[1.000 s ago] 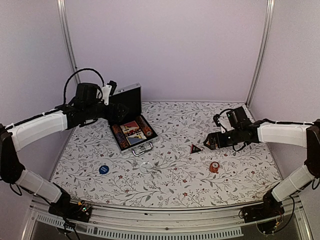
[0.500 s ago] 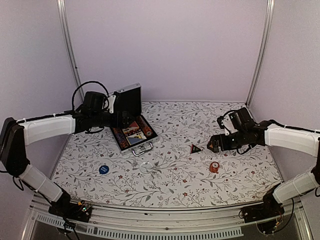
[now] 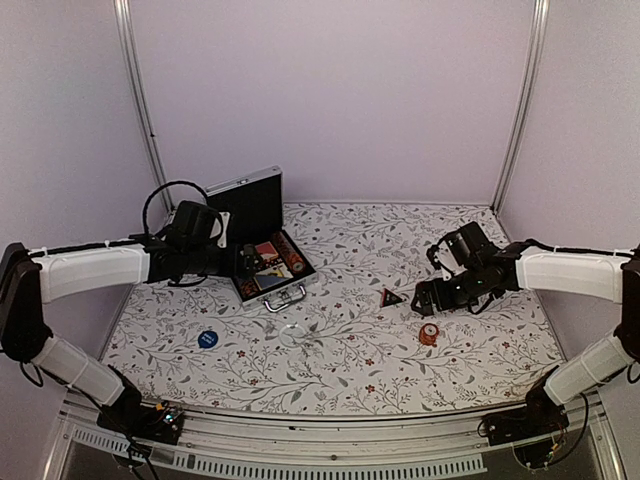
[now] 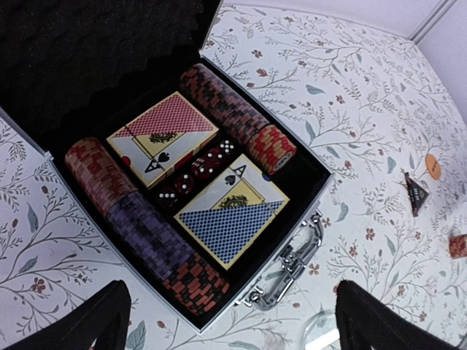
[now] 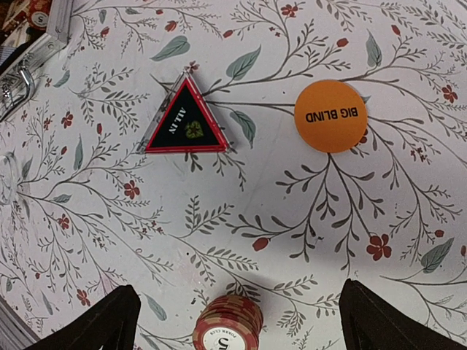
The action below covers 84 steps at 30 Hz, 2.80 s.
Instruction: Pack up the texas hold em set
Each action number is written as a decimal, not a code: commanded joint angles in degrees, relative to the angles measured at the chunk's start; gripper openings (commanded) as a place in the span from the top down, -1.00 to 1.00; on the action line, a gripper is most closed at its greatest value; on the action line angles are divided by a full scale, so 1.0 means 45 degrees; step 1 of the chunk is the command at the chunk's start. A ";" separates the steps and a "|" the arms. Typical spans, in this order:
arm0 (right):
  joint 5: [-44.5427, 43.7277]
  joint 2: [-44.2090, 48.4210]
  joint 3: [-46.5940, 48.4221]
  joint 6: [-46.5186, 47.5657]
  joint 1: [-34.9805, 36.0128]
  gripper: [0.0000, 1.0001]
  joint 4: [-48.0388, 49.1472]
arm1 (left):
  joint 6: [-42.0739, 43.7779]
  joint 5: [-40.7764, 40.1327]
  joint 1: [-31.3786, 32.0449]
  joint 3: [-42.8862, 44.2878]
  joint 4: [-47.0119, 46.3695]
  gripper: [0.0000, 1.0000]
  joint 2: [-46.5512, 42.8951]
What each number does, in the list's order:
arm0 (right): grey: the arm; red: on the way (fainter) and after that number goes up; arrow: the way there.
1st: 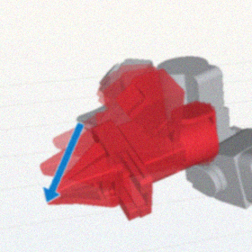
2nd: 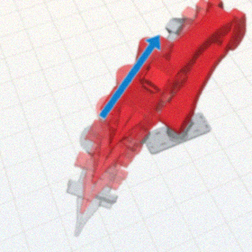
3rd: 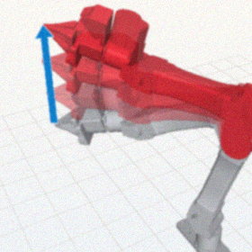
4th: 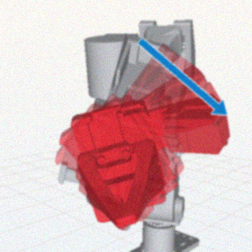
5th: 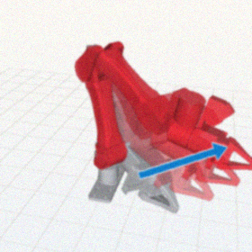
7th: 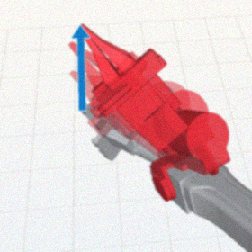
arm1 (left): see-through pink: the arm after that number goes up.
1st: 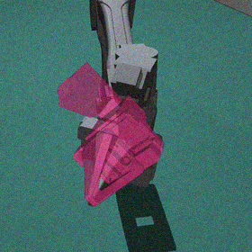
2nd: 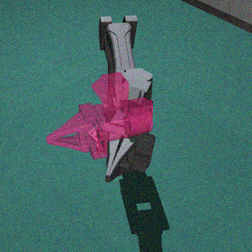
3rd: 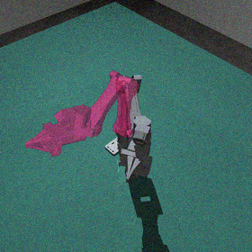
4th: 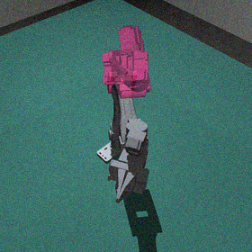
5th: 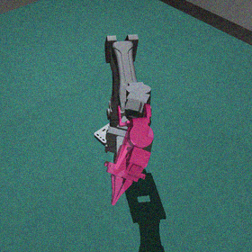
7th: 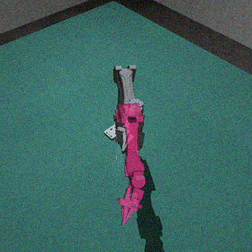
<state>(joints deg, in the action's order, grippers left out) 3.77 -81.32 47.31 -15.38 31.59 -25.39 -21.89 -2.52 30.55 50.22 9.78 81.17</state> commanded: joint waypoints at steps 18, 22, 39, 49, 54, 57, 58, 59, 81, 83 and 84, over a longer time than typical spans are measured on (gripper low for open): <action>-0.1283 -0.2176 0.1396 -0.0386 0.1468 -0.60 -0.2943 | 0.0108 -0.0296 0.1263 0.1070 -0.0219 -0.99 0.1063; -0.1290 -0.2351 0.1420 -0.0458 0.1694 -0.47 -0.3007 | 0.0199 -0.0202 0.1370 0.1226 -0.0213 -0.99 0.1319; -0.1333 -0.2847 0.1527 -0.0353 0.1905 0.01 -0.3092 | 0.0231 -0.0247 0.1674 0.1438 -0.0166 -0.99 0.1456; -0.1505 -0.2971 0.1732 -0.0306 0.1905 0.07 -0.3279 | 0.0283 -0.0242 0.1689 0.1478 -0.0153 -0.99 0.1467; -0.1554 -0.2990 0.1909 -0.0275 0.1905 0.26 -0.3426 | 0.0230 -0.0042 0.1690 0.1516 -0.0191 -0.99 0.1436; -0.1436 -0.2669 0.2146 -0.0189 0.1949 0.38 -0.3487 | 0.0216 0.0358 0.1696 0.1427 -0.0495 -0.99 0.1382; -0.1291 -0.2568 0.2261 -0.0151 0.1988 0.41 -0.3517 | 0.0179 0.0448 0.1699 0.1403 -0.0623 -0.99 0.1378; -0.1139 -0.2378 0.2397 -0.0103 0.2057 0.43 -0.3536 | 0.0150 0.0608 0.1700 0.1390 -0.0725 -0.98 0.1394; 0.1687 -0.3936 0.7177 0.2087 0.3742 0.57 -0.5366 | -0.4127 0.7698 0.2140 0.1032 -0.6449 -0.86 0.4314; 0.1821 -0.4207 0.7526 0.2243 0.3823 0.57 -0.5475 | -0.4575 0.8225 0.2255 0.1057 -0.6939 -0.81 0.4697; 0.1850 -0.4296 0.7677 0.2320 0.3863 0.58 -0.5506 | -0.4780 0.8465 0.2314 0.1083 -0.7149 -0.80 0.4893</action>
<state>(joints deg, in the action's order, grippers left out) 9.85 -98.74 78.46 -7.55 47.94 -48.12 -38.00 28.93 39.42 54.57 -15.38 100.44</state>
